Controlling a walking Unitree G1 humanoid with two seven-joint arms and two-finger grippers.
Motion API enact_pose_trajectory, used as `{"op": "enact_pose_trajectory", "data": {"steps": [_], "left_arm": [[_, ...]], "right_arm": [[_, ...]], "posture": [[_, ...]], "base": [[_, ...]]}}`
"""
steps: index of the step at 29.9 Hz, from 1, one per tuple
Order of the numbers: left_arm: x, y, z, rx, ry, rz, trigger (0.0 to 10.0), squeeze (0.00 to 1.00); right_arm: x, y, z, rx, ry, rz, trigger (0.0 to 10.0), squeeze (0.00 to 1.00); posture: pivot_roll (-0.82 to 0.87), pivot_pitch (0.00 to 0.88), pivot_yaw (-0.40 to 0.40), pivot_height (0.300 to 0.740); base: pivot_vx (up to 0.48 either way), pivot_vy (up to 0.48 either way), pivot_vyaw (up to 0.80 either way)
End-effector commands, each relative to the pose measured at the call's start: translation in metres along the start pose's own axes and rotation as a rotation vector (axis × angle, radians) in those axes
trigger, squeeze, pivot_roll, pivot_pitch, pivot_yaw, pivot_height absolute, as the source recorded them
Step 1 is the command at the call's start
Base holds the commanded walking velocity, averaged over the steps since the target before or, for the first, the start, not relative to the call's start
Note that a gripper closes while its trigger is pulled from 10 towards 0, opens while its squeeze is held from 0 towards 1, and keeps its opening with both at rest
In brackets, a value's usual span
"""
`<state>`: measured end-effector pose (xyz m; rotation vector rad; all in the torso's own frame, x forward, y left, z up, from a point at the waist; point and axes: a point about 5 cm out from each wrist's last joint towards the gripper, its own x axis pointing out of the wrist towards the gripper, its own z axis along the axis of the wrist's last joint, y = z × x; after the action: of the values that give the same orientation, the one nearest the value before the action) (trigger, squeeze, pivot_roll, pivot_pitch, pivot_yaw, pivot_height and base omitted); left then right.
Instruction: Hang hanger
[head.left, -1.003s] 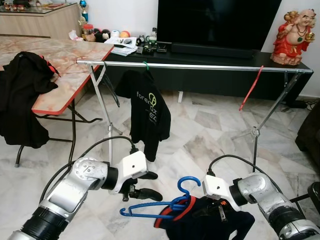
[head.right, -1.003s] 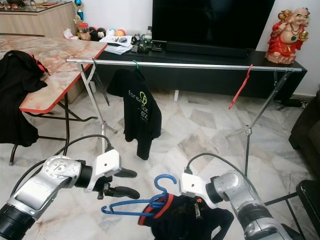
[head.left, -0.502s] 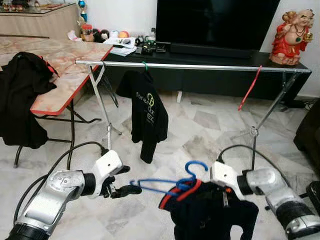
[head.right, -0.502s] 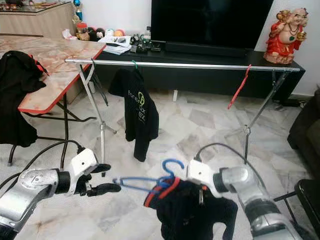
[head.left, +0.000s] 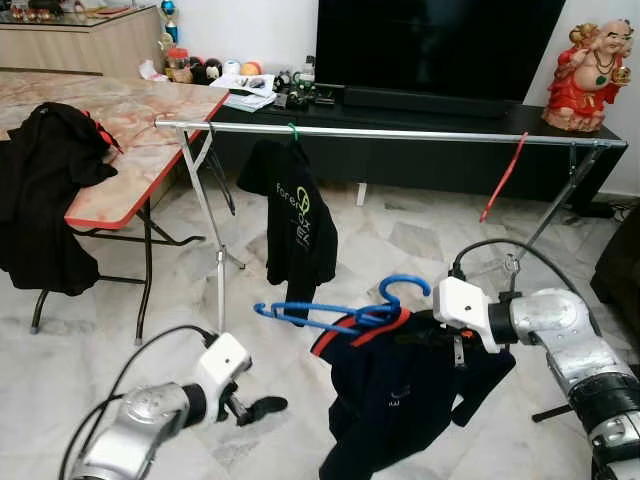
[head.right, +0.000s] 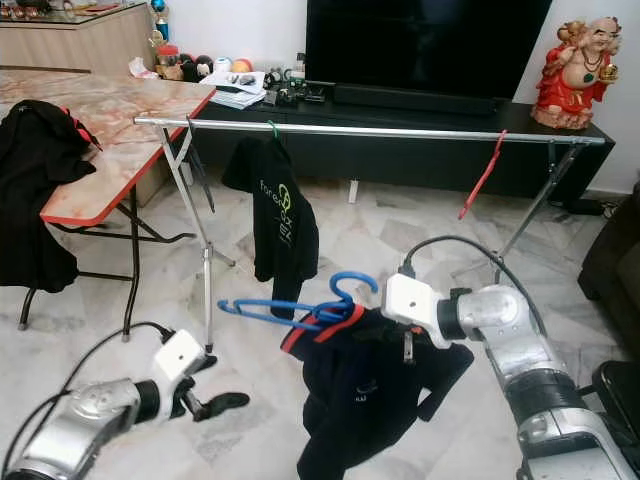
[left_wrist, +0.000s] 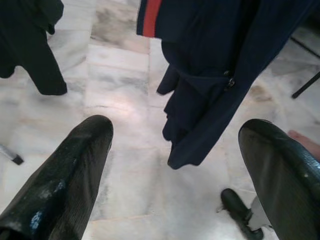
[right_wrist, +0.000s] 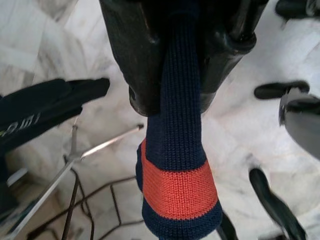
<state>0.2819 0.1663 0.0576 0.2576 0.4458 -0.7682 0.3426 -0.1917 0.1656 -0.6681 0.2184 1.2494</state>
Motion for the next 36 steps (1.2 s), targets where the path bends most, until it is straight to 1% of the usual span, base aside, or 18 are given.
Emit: {"op": "enact_pose_trajectory", "data": {"steps": [1, 5, 6, 12, 15, 17, 21, 24, 26, 27, 28, 29, 30, 36], "left_arm": [[0.005, 0.005, 0.006, 0.035, -0.009, 0.038, 10.0, 0.0], [0.013, 0.005, 0.012, 0.026, -0.044, 0.061, 10.0, 0.0], [0.018, 0.004, 0.017, 0.02, -0.066, 0.057, 10.0, 0.0], [0.028, 0.0, 0.019, 0.022, -0.081, 0.053, 10.0, 0.0], [0.035, 0.001, 0.023, -0.002, -0.109, 0.081, 10.0, 0.0], [0.036, 0.001, 0.023, -0.007, -0.111, 0.088, 10.0, 0.0], [0.039, 0.003, 0.028, -0.019, -0.145, 0.113, 10.0, 0.0], [0.04, 0.003, 0.028, -0.019, -0.15, 0.112, 10.0, 0.0], [0.042, 0.003, 0.031, -0.033, -0.172, 0.108, 10.0, 0.0], [0.042, 0.003, 0.032, -0.035, -0.178, 0.108, 7.3, 0.0], [0.043, 0.003, 0.032, -0.033, -0.179, 0.108, 7.3, 0.0], [0.043, 0.003, 0.032, -0.041, -0.184, 0.103, 2.2, 0.0], [0.043, 0.002, 0.031, -0.044, -0.184, 0.099, 0.0, 0.0], [0.044, 0.0, 0.03, -0.049, -0.189, 0.08, 0.0, 0.0]], "right_arm": [[-0.007, -0.007, 0.018, -0.038, -0.079, -0.026, 0.0, 0.0], [-0.005, -0.005, 0.027, -0.051, -0.115, -0.02, 0.0, 0.0], [-0.004, -0.003, 0.031, -0.059, -0.131, -0.014, 0.0, 0.0], [-0.003, 0.0, 0.04, -0.07, -0.154, 0.0, 0.0, 0.0], [-0.001, 0.003, 0.046, -0.08, -0.171, 0.02, 0.0, 0.0], [0.0, 0.004, 0.047, -0.083, -0.173, 0.026, 0.0, 0.0], [0.0, 0.007, 0.05, -0.085, -0.178, 0.034, 0.0, 0.0], [0.0, 0.007, 0.05, -0.085, -0.178, 0.035, 0.0, 0.0], [0.0, 0.009, 0.051, -0.081, -0.178, 0.039, 0.0, 0.0], [0.0, 0.009, 0.051, -0.079, -0.177, 0.04, 0.0, 0.0], [0.0, 0.01, 0.051, -0.078, -0.177, 0.04, 0.0, 0.0], [0.001, 0.01, 0.05, -0.074, -0.175, 0.039, 0.0, 0.0], [0.001, 0.01, 0.05, -0.069, -0.175, 0.038, 0.0, 0.0], [0.003, 0.011, 0.047, -0.05, -0.171, 0.033, 0.0, 0.0]], "posture": [[0.03, 0.0, -0.067, 0.74], [0.03, 0.0, -0.068, 0.74], [0.03, 0.0, -0.069, 0.74], [0.02, 0.0, -0.07, 0.74], [0.02, 0.0, -0.07, 0.74], [0.02, 0.0, -0.07, 0.74], [0.01, 0.0, -0.072, 0.74], [0.01, 0.0, -0.072, 0.74], [0.01, 0.0, -0.073, 0.74], [0.01, 0.0, -0.073, 0.74], [0.01, 0.0, -0.073, 0.74], [0.01, 0.0, -0.073, 0.74], [0.01, 0.0, -0.074, 0.74], [0.01, 0.0, -0.074, 0.74]], "base": [[0.0, 0.0, 0.0], [0.0, 0.0, 0.0], [0.0, 0.0, 0.0], [0.0, 0.0, 0.0], [0.0, 0.0, 0.0], [0.0, 0.0, 0.0], [0.0, 0.0, 0.0], [0.0, 0.0, 0.0], [0.0, 0.0, 0.0], [0.0, 0.0, 0.0], [0.0, 0.0, 0.0], [0.0, 0.0, 0.0], [0.0, 0.0, 0.0], [0.0, 0.0, 0.0]]}}
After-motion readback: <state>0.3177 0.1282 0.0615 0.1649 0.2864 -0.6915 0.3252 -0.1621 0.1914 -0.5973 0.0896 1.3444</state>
